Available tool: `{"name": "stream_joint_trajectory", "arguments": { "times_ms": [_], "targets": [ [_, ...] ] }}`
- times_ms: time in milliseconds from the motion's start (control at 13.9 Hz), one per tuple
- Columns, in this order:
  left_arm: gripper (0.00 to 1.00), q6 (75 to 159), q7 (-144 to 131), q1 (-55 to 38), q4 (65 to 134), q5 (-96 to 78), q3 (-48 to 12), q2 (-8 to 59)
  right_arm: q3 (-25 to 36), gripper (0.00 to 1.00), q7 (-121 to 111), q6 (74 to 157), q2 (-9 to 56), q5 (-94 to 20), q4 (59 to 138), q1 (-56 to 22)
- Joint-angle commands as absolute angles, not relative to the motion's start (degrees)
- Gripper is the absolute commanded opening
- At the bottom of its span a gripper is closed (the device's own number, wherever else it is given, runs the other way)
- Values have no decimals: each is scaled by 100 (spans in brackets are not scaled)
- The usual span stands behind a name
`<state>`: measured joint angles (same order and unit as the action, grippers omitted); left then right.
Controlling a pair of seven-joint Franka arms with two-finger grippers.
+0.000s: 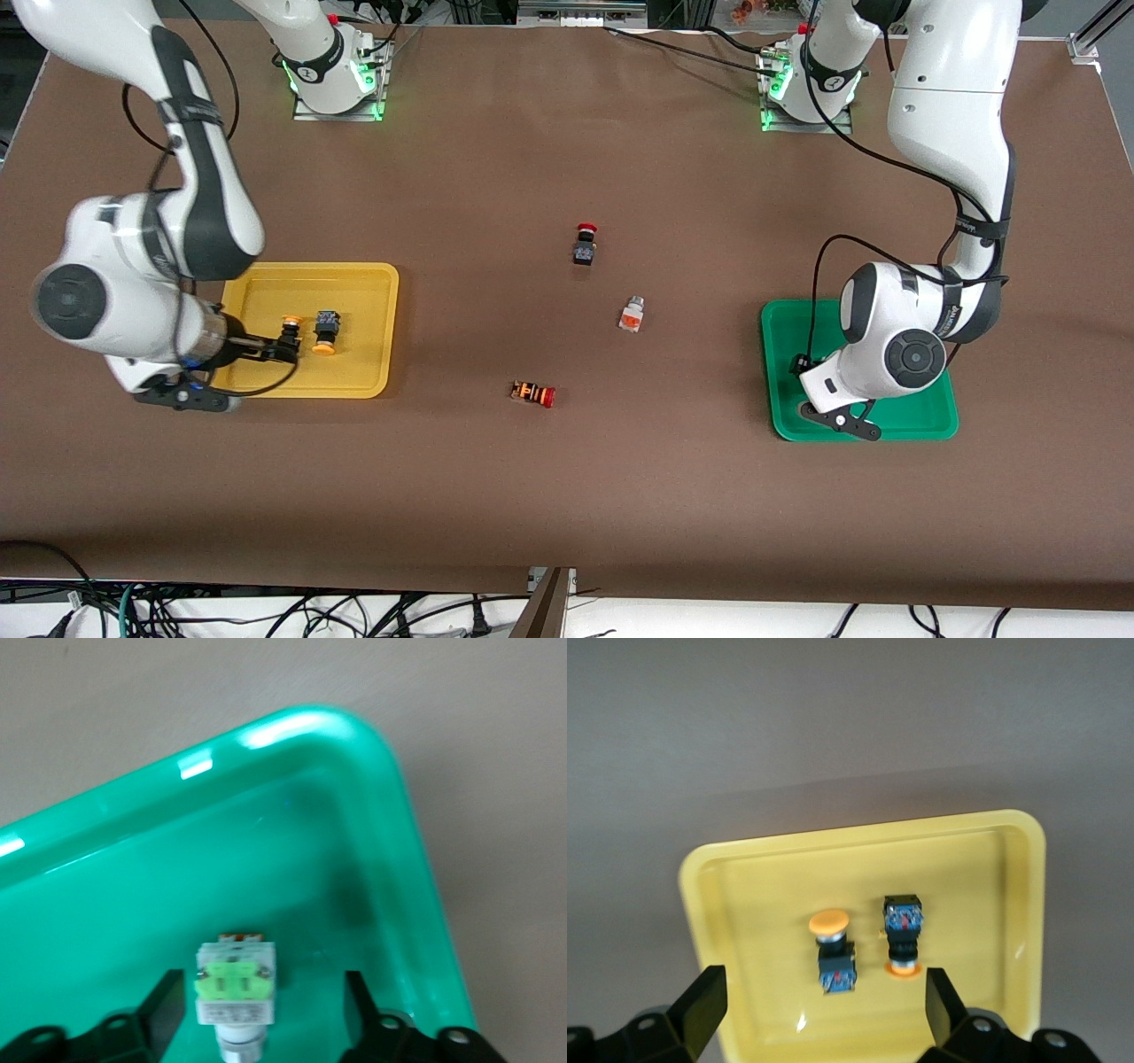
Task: Place green and yellow buttons in trays
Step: 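Return the right arm to rest while the left gripper reaches the orange-block button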
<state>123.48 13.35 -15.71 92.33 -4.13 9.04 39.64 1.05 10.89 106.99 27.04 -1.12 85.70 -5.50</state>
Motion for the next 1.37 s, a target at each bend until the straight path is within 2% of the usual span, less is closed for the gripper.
{"name": "stream_joint_trajectory", "arguments": {
  "times_ms": [0,144,361,721,1082,1154,1226,1298],
  "targets": [
    [100,11989,323,-1652,9308,-387,320,3438,114,99,862,10187,2445,-369,8200,-466],
    [100,12040,-926,-1670,9308,-378,-270,3436,263,99,853,10134,1997,-352,8209,-466],
    [100,12373,-1423,-1967,9229,-387,-641,3673,483,99,704,9713,1504,-308,8209,-475],
    [100,12788,-1775,-2697,9281,-475,-659,3989,948,99,-227,9405,1169,-299,8218,-475],
    [100,12981,-1890,-2883,9334,-440,-650,4236,1046,99,-264,9281,976,-273,8218,-475],
    [94,13016,-1890,-2883,9343,-405,-650,4280,1046,99,-264,9281,958,-272,8218,-475],
    [54,13017,-1881,-2892,9343,-396,-650,4280,1046,99,-264,9281,949,-264,8218,-475],
    [23,13008,-1881,-2918,9343,-387,-650,4280,1046,99,-272,9273,932,-238,8218,-483]
  ]
}}
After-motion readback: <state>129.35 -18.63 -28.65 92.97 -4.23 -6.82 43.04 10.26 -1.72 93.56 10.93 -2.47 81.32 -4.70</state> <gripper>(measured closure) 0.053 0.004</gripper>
